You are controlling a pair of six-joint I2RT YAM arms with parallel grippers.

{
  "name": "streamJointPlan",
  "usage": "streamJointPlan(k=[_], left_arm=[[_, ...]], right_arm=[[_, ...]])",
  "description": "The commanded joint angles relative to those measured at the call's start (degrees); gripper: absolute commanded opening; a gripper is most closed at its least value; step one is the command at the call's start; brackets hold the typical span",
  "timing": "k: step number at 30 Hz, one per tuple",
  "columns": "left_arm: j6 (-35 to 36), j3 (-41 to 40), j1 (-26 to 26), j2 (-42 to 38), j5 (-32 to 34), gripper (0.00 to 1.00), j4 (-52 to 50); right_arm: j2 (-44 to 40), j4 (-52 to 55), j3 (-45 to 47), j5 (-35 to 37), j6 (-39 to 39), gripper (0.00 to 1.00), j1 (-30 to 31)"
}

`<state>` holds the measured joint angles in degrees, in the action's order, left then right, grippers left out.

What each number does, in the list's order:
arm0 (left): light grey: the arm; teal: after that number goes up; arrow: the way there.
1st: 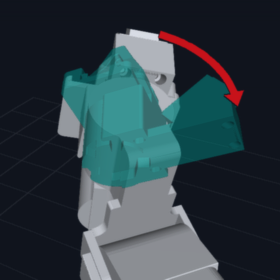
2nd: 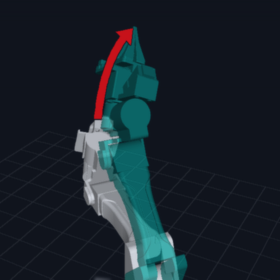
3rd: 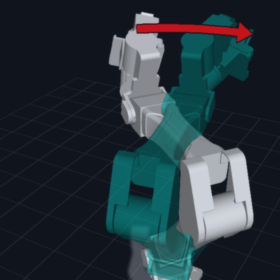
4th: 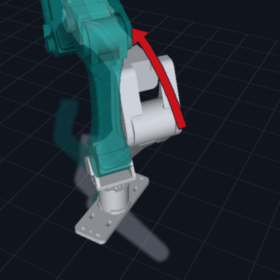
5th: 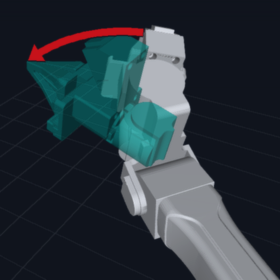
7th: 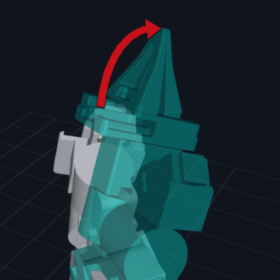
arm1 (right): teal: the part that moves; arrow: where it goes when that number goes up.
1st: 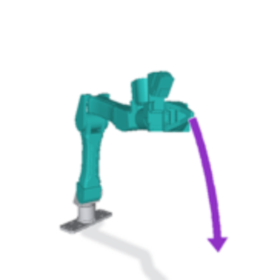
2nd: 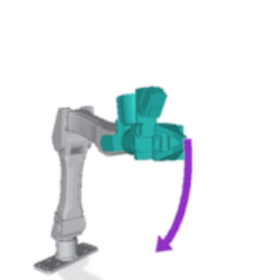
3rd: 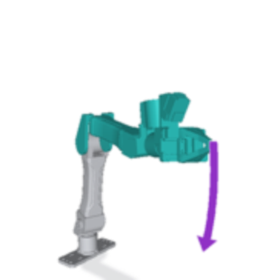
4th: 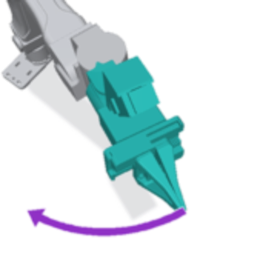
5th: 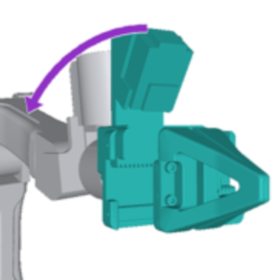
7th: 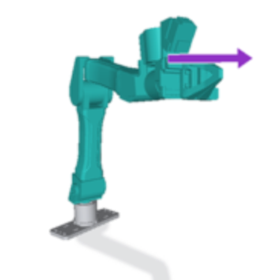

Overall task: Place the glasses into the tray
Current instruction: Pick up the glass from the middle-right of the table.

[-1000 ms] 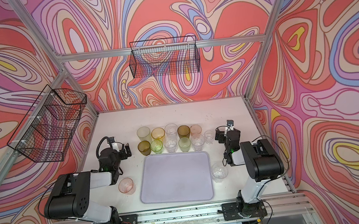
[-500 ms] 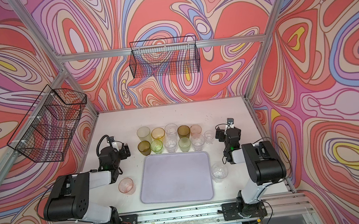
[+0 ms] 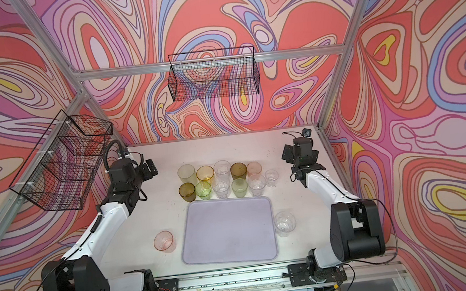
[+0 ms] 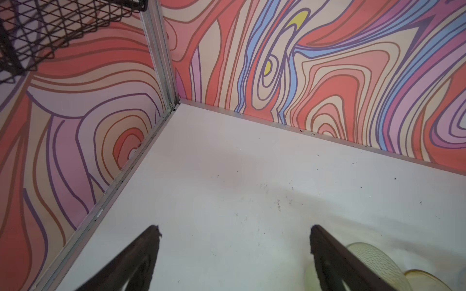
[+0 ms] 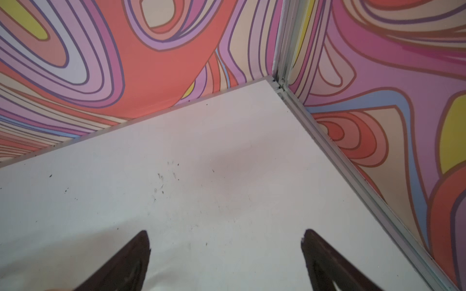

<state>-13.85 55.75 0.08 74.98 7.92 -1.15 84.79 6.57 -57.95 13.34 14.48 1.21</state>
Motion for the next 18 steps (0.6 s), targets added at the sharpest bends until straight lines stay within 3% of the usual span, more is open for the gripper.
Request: streamJointPlan(k=[1,7,12,18], left_arm=[[-4.3,7.3,0.3,3.8,-4.7,0.96,-20.4],[-4.4,19.5,0.3,9.1,-12.2,0.95,-36.2],[-1.9,18.7,0.3,6.9,-18.3,0.95,-37.7],[-0.7,16.9,0.6,4.8,-24.4,0.95,-37.6]], right_arm=[[1.7,19.8,-5.1,-7.2,2.4,0.98,0.3],[3.7,32.0,-11.7,-13.8,4.2,0.90,0.3],[6.3,34.6,-14.2,-15.5,8.2,0.89,0.3],[6.7,31.9,-13.3,-22.1,7.4,0.82,0.8]])
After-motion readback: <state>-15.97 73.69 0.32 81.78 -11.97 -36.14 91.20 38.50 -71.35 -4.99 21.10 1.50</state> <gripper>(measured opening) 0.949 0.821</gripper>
